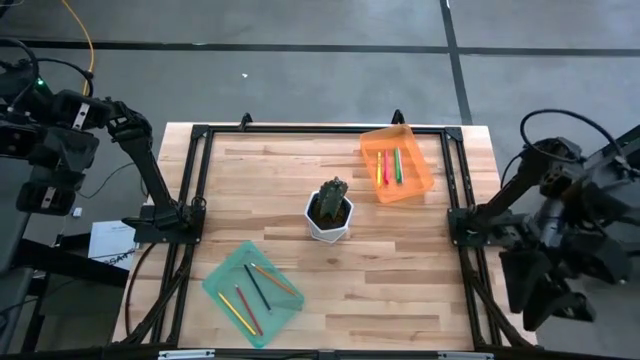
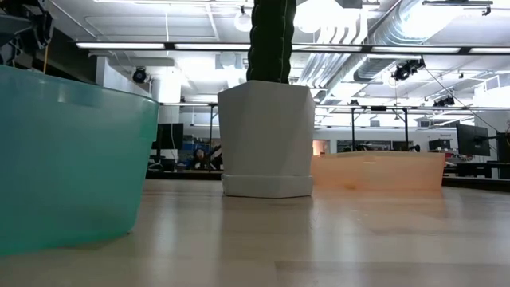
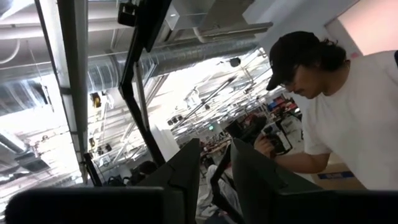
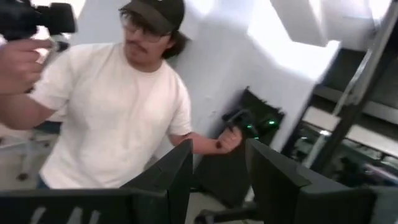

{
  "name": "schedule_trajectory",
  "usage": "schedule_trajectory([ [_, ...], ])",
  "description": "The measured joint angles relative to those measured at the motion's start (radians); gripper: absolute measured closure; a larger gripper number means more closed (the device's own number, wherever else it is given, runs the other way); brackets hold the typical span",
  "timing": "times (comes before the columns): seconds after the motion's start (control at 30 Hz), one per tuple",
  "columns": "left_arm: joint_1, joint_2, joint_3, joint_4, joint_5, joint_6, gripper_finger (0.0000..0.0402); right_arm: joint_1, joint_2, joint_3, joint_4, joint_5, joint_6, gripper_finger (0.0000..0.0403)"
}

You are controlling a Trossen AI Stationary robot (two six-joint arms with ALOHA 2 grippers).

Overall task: Sort pens & pencils
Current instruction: Return to Home Position

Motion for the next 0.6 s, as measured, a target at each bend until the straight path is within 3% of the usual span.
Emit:
schedule_trajectory([
  [0.2, 0.000, 0.000, 0.000, 0.004, -0.001, 0.005, 0.0323, -0.071, -0.018, 0.000, -0.117, -0.140, 0.069, 0.0261],
  [0.6, 0.000, 0.000, 0.000, 0.016, -0.001, 0.031, 0.0323, -0.159, -0.098, 0.000, -0.223, -0.155, 0.208, 0.0261],
])
